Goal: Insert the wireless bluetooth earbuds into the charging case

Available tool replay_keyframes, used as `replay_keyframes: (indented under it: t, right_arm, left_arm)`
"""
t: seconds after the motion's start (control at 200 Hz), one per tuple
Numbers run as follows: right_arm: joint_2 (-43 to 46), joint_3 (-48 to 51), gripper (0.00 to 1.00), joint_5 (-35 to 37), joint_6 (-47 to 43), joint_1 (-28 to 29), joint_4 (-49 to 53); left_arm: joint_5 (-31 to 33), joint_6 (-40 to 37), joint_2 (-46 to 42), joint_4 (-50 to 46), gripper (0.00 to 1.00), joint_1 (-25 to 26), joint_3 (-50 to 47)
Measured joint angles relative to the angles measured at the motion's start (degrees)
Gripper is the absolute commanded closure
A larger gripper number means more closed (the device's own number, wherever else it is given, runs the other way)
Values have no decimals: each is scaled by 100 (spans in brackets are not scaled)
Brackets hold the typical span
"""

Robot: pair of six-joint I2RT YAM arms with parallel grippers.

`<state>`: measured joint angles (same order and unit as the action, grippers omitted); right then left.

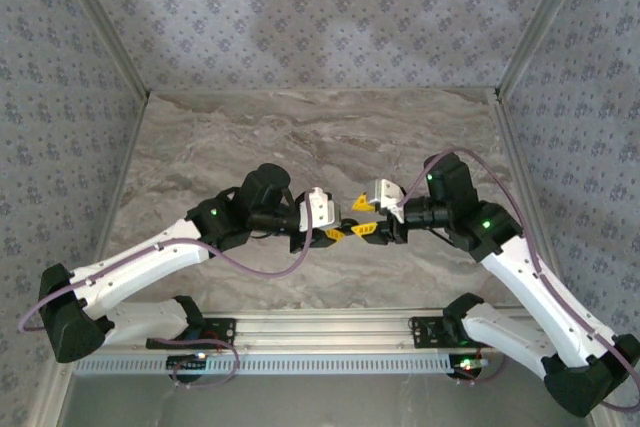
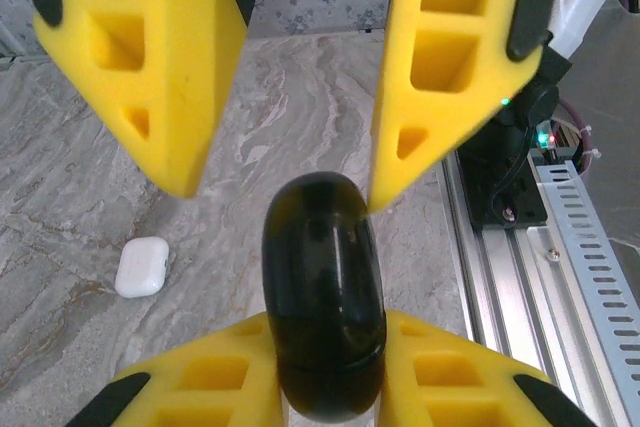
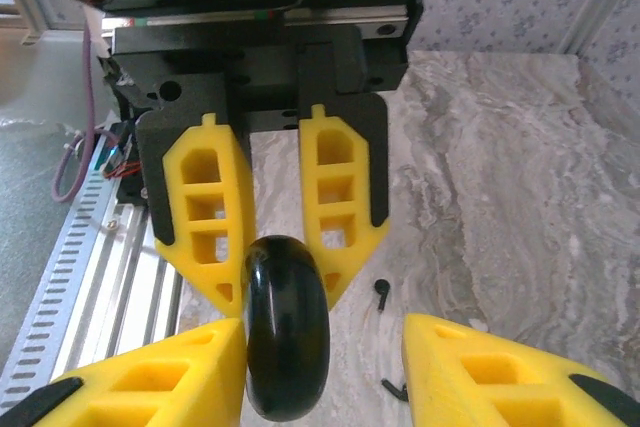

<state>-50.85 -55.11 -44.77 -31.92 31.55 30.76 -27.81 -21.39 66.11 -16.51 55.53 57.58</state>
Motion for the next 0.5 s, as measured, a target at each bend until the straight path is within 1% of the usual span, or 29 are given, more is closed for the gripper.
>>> replay_keyframes:
  t: [0.325, 0.5]
  right_arm:
    - [57, 13, 54, 7, 205, -334, -238]
    - [61, 85, 51, 2, 308, -398, -308]
  left_arm:
    - [-7, 68, 0, 11, 77, 0, -4]
    - [-2, 199, -57, 282, 77, 0, -166]
